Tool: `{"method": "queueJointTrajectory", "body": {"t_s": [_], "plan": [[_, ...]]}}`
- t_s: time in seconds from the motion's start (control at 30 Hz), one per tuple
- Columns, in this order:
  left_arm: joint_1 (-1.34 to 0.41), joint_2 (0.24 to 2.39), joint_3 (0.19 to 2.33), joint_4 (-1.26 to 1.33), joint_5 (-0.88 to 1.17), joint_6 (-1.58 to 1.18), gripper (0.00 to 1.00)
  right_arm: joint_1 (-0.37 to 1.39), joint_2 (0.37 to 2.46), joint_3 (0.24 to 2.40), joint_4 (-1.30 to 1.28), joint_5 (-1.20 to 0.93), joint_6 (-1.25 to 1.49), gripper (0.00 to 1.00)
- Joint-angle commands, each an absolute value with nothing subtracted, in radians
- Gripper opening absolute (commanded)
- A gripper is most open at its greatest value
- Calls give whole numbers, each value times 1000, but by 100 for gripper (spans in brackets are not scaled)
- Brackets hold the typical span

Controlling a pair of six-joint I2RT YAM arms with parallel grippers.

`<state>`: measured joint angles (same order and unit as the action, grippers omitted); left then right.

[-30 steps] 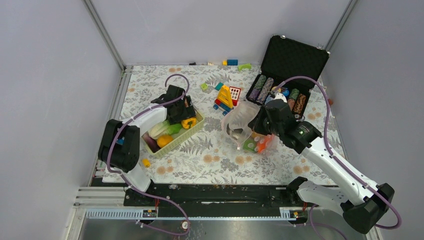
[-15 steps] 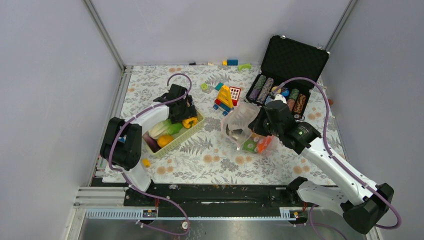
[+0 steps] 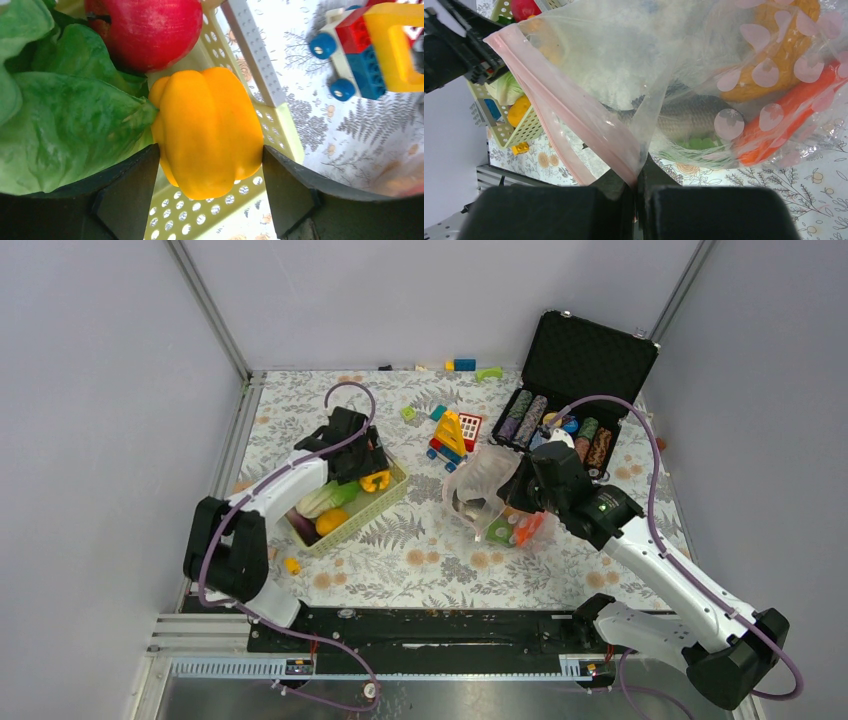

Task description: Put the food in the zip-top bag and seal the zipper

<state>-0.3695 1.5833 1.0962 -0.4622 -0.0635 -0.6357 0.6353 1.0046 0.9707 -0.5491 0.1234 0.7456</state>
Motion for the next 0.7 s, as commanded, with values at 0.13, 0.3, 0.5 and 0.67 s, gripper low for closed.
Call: {"method": "queueJointTrajectory", "body": {"t_s": [0.13, 0.3, 0.5, 0.67], "plan": [[-372, 1416, 1073, -443, -119, -651, 0, 629, 985, 974, -551, 159, 744, 0], [-373, 1333, 1062, -445, -119, -645, 0, 628, 984, 976, -551, 156, 747, 0], [-373, 1211, 1037, -445, -115, -638, 0, 629, 985, 979, -552, 154, 749, 0], [-373, 1118, 1015, -432, -87, -634, 0, 629, 985, 979, -551, 150, 752, 0]]}}
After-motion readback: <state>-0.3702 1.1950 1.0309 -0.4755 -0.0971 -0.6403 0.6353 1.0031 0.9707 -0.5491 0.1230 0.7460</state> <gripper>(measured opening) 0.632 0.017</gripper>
